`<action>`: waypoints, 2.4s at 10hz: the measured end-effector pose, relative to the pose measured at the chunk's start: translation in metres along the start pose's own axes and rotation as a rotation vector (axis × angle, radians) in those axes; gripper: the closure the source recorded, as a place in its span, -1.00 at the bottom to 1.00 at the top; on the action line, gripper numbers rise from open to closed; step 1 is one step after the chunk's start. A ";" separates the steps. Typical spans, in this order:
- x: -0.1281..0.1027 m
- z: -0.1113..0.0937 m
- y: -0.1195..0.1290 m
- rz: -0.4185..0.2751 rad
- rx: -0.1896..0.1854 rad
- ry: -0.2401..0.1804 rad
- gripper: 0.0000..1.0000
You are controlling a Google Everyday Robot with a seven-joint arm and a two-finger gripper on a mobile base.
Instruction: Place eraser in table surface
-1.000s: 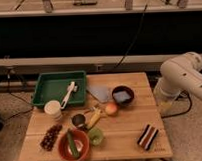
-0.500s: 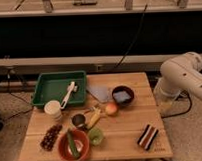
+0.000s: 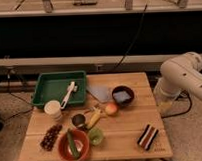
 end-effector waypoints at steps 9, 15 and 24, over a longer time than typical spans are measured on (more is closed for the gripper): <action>-0.002 0.004 0.005 -0.038 -0.005 -0.016 -0.30; 0.007 0.042 0.078 -0.427 -0.031 -0.147 -0.30; -0.003 0.154 0.087 -0.744 -0.106 -0.184 -0.30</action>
